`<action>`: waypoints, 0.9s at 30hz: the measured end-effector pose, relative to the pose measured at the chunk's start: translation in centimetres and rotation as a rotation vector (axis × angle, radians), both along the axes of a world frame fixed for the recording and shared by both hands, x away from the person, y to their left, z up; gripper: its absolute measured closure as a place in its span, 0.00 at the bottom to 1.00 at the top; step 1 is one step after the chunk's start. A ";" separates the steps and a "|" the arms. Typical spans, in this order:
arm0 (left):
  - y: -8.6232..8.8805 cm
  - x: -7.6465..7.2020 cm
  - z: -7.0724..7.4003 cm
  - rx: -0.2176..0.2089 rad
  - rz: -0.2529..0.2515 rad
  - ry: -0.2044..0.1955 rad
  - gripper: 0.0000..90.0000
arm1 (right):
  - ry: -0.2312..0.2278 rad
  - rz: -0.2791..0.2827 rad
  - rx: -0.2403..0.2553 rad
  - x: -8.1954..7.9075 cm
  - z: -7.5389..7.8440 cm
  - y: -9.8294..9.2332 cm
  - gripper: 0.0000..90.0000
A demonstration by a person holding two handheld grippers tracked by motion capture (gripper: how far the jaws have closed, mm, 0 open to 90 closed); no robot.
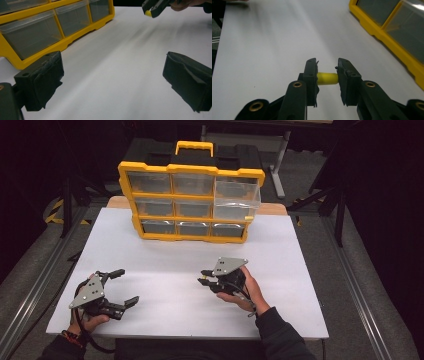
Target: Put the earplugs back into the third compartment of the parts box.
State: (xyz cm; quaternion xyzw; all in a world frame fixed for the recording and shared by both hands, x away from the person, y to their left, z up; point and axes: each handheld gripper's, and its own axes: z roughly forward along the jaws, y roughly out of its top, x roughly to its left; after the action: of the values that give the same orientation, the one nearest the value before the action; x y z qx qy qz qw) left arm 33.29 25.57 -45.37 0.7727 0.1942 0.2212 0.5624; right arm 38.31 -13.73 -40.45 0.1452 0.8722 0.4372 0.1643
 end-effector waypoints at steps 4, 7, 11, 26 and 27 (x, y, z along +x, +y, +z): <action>0.0 0.0 0.0 0.000 -0.002 0.002 0.05 | -0.040 -0.027 0.027 0.2 1.7 -1.0 0.78; 0.0 0.0 0.0 0.006 -0.002 0.003 0.05 | -0.070 -0.049 0.061 0.4 3.2 -1.9 0.78; 0.2 0.0 0.1 0.007 -0.006 0.005 0.05 | -0.118 -0.082 0.093 0.7 5.6 -3.2 0.78; 0.2 0.0 0.0 -0.004 -0.002 0.008 0.05 | -0.295 -0.170 0.199 1.0 14.5 -6.3 0.78; 0.2 0.0 0.0 -0.006 -0.004 0.010 0.05 | -0.299 -0.167 0.201 1.0 14.9 -6.3 0.78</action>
State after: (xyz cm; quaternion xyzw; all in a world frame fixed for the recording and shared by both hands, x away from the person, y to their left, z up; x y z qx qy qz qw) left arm 33.33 25.74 -45.36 0.7725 0.1964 0.2157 0.5640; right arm 39.29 -20.07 -25.56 0.1662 0.7752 0.5235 0.3121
